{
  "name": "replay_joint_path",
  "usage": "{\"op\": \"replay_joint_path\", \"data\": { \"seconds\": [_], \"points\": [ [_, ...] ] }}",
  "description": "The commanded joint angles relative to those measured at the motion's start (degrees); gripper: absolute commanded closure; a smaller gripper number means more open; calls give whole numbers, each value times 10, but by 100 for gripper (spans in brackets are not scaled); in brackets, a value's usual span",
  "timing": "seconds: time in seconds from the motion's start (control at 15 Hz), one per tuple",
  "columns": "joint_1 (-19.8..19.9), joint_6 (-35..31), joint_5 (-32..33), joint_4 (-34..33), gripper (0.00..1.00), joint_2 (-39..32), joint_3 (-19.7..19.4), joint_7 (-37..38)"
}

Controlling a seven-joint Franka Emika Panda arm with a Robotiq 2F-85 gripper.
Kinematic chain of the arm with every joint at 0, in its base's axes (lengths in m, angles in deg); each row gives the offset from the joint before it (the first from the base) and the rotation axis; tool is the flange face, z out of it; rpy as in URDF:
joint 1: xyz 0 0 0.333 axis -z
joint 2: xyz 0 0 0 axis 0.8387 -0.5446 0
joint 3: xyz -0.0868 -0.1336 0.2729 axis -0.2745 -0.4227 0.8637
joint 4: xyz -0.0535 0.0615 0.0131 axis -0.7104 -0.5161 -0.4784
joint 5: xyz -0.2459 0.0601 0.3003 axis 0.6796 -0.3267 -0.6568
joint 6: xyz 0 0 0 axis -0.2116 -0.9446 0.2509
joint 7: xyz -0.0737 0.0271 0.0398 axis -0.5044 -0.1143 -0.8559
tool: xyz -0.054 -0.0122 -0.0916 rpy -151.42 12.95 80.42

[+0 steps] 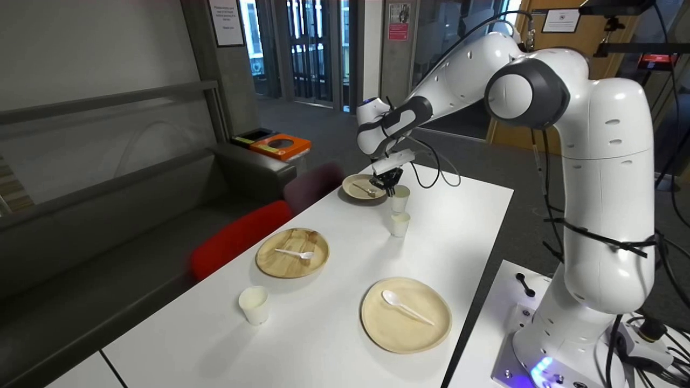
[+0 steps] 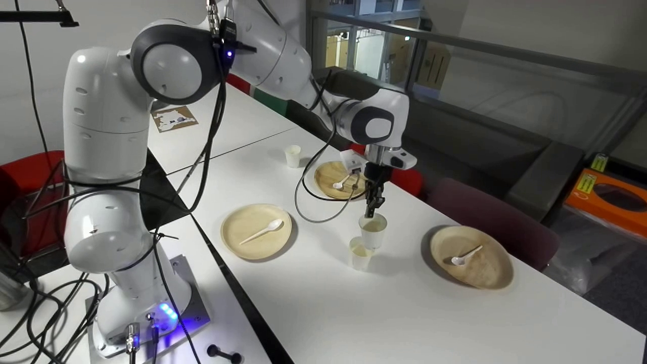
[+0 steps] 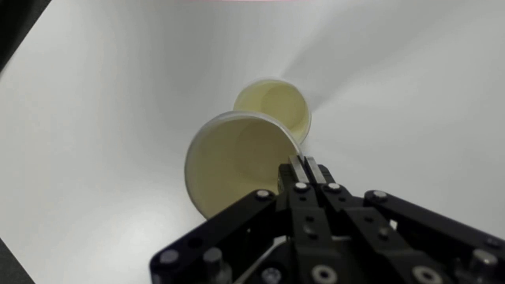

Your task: Move the middle cup to the right, then put the right and left cups in the middle cup

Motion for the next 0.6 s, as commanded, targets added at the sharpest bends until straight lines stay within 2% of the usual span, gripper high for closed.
{"op": "replay_joint_path", "data": {
  "seconds": [0.0, 0.53],
  "points": [
    [1, 10, -5, -12, 99, -1, -5, -3],
    [5, 32, -13, -11, 99, 0, 1, -37]
  ]
}}
